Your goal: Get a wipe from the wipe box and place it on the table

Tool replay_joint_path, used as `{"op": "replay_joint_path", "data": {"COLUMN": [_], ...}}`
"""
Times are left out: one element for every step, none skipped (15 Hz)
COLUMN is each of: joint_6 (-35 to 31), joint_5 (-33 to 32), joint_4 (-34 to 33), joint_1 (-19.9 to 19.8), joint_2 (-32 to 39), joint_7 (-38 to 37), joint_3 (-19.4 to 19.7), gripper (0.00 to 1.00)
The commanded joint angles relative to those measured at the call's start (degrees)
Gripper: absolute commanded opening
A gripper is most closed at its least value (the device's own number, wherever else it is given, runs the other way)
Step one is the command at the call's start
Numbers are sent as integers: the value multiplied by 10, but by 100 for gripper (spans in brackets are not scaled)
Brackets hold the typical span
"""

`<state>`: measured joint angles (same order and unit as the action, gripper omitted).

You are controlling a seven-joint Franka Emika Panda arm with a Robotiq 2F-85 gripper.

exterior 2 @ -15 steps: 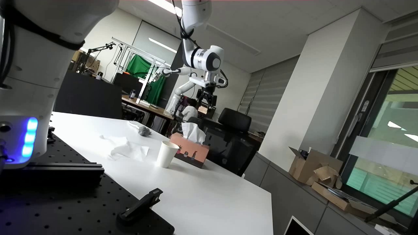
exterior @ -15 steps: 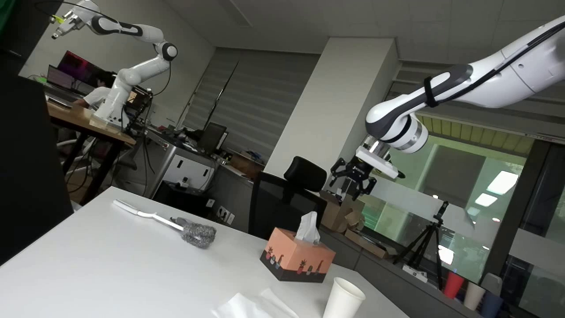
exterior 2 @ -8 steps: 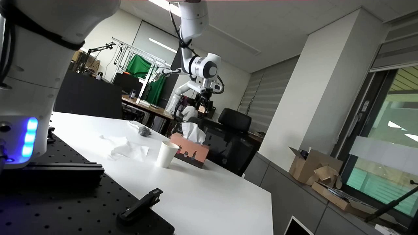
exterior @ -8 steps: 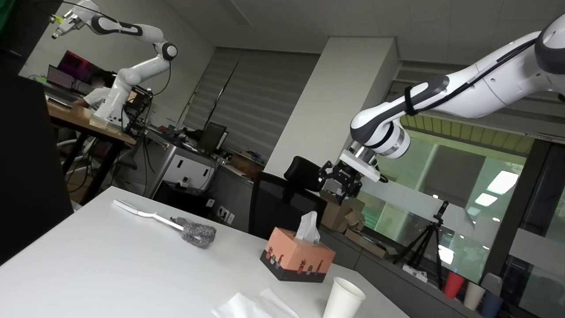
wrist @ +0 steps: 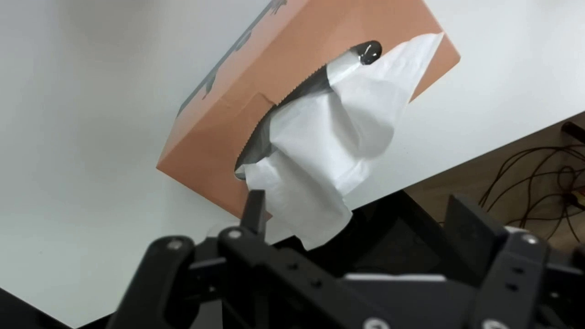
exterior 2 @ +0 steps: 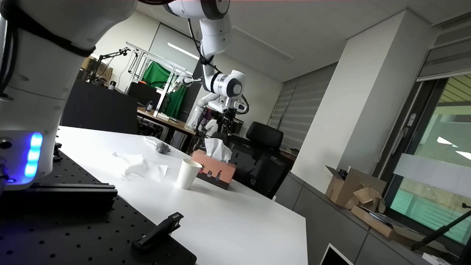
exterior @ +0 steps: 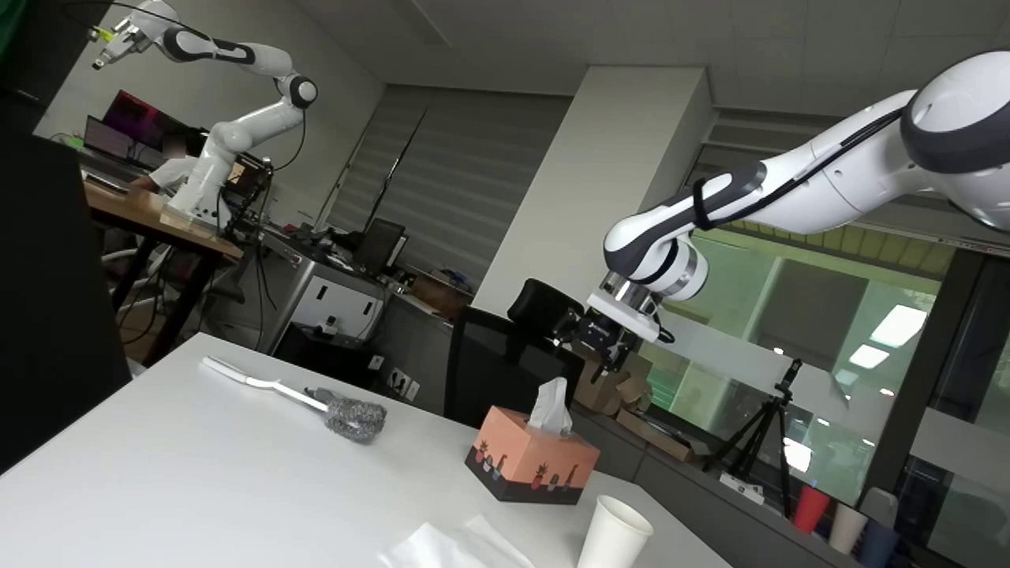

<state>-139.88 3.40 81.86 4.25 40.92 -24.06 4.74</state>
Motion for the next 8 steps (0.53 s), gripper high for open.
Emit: {"op": "replay_joint_path", "data": {"joint_6": [40, 44, 47, 49, 50, 51, 51, 53], "joint_5": [-1, -1, 0, 1, 0, -1, -2, -3], "joint_4": [-51, -55, -59, -62, -64, -65, -65, -67], "joint_1": [8, 9, 9, 8, 9, 9, 10, 10], "joint_2": [36, 42, 47, 51, 55, 59, 61, 64], "joint_7": [-28, -30, -31, -30, -31, -29, -29, -29], "joint_3": [11, 11, 11, 10, 11, 11, 12, 12], "gripper": [100, 100, 100, 100, 100, 100, 75, 75]}}
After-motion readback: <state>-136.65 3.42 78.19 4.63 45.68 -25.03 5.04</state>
